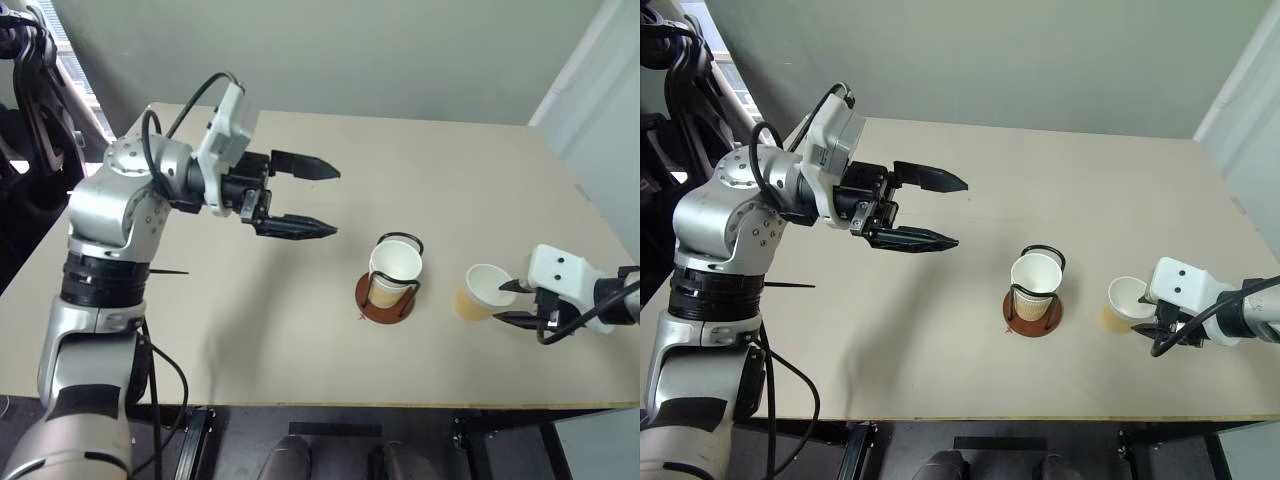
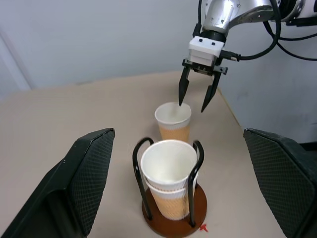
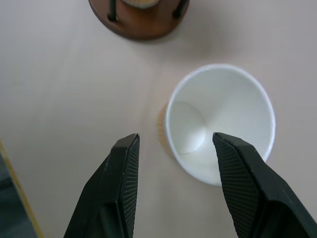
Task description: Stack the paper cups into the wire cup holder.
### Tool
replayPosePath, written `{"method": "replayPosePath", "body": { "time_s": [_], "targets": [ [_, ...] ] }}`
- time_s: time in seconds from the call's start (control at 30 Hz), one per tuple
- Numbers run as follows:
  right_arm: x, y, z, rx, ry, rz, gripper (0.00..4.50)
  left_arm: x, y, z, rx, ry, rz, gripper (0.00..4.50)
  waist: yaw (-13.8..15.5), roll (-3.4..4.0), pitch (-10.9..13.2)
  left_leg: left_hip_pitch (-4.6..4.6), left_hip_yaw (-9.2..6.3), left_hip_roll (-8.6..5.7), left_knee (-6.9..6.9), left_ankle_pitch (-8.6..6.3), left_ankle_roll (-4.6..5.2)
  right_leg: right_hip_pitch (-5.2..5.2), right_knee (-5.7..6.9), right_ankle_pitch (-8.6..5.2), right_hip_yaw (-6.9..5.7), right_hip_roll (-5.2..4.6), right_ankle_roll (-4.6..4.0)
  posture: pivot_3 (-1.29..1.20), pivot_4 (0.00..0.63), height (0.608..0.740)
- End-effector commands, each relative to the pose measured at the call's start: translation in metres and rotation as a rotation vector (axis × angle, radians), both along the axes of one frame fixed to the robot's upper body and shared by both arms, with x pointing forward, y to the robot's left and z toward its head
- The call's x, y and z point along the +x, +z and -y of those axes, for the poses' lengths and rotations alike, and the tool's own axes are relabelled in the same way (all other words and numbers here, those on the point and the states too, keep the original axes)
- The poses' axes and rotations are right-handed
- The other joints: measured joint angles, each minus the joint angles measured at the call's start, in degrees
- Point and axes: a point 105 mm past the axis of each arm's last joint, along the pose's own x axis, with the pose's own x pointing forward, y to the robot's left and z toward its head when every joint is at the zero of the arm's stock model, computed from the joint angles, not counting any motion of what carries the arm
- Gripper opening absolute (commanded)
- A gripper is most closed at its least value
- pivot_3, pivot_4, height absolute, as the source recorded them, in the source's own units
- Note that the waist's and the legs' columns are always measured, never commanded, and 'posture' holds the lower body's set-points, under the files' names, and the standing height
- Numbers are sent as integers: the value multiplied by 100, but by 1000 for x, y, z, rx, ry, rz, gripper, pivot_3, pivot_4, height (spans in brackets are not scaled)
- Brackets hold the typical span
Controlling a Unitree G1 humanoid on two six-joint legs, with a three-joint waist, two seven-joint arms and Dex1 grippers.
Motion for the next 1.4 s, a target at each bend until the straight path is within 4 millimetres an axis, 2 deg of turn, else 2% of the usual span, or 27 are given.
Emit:
{"method": "replayPosePath", "body": {
  "time_s": [0.03,0.23,0.33,0.47,0.5,1.13,1.4],
  "targets": [
    [9,-4,-3,-24,33,27,2317,-4,7,-6,-2,35,59,4460,-14,0,0,2,0,0,-1,0,0,1,0,0,0,0,0,0,150,740],
    [21,-12,-10,-29,65,24,2317,-3,-2,-10,26,67,59,4460,-23,0,0,0,-1,-1,-1,-2,3,0,-1,0,0,-2,0,0,150,740],
    [23,-9,-15,-18,85,19,1683,-2,-5,-14,37,91,64,4500,-35,1,0,2,-1,-1,-3,-2,3,0,0,0,1,-2,0,0,150,740],
    [23,0,-19,-3,93,16,249,1,-8,-18,56,118,76,4500,-35,1,0,1,-1,-1,-3,-1,2,0,-2,0,2,-2,0,0,150,740],
    [23,3,-20,3,94,15,25,2,-9,-18,58,123,79,4500,-34,1,0,1,-1,-2,-3,-1,2,1,-3,0,2,-2,0,0,150,740],
    [26,60,-49,148,92,164,25,8,-4,-16,-16,163,88,4500,-47,5,3,-1,-2,-3,-10,-1,2,-4,-5,0,5,-3,-2,0,150,740],
    [15,98,-65,232,151,238,25,10,-1,-18,-28,171,86,4500,-48,7,4,-4,-2,-4,-17,-1,1,-9,-9,-1,7,-2,-3,0,150,740]
  ]
}}
